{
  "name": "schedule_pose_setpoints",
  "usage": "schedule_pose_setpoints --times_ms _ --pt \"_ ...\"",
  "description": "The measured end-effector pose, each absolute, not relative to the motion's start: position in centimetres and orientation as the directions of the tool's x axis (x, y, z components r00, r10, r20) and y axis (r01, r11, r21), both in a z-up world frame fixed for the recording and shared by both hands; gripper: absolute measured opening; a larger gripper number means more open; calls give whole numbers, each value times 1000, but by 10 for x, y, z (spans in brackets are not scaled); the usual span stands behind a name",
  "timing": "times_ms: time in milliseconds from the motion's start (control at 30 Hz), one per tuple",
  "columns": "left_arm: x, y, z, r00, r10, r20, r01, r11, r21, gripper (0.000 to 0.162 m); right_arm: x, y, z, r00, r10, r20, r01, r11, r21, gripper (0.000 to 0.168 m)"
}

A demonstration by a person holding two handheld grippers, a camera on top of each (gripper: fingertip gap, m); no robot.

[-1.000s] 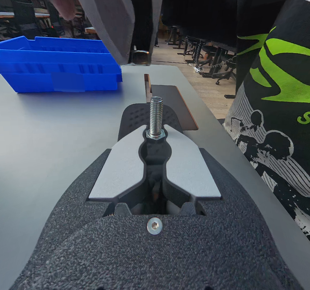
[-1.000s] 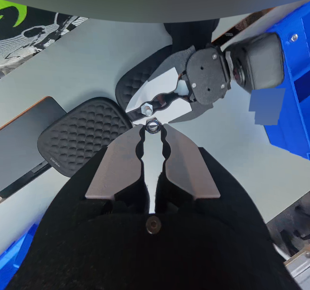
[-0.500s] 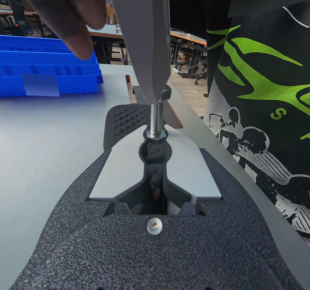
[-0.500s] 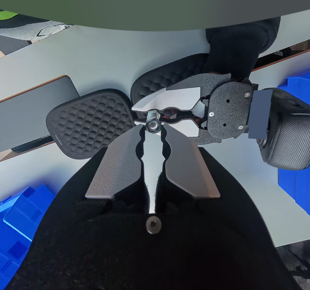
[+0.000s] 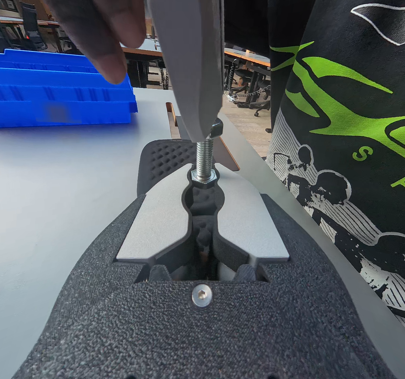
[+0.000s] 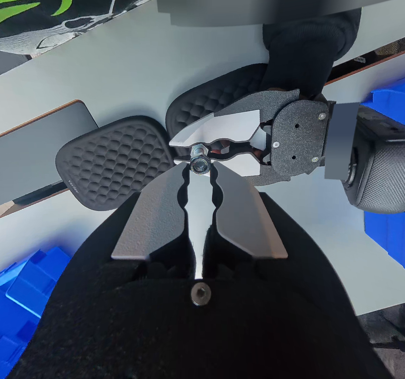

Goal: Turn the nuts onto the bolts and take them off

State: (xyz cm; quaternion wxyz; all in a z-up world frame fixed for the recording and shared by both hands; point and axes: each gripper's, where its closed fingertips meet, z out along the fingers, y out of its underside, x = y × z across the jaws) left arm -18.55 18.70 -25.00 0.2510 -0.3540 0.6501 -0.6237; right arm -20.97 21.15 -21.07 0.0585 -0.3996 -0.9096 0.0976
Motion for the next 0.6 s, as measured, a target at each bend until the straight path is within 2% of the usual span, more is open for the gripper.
schedule_pose_setpoints --times_ms 167,367,600 --pt "-178 198 -250 -526 -843 115 -145 -44 -988 13 -204 220 -211 -520 854 20 830 511 -223 17" --pt "-163 222 -255 -289 -955 71 -165 -23 -986 13 -192 233 -214 -198 980 21 959 199 -200 17" --pt "-157 246 -260 -39 -999 -9 -194 16 -981 14 -185 245 -218 256 964 65 945 -236 -226 17"
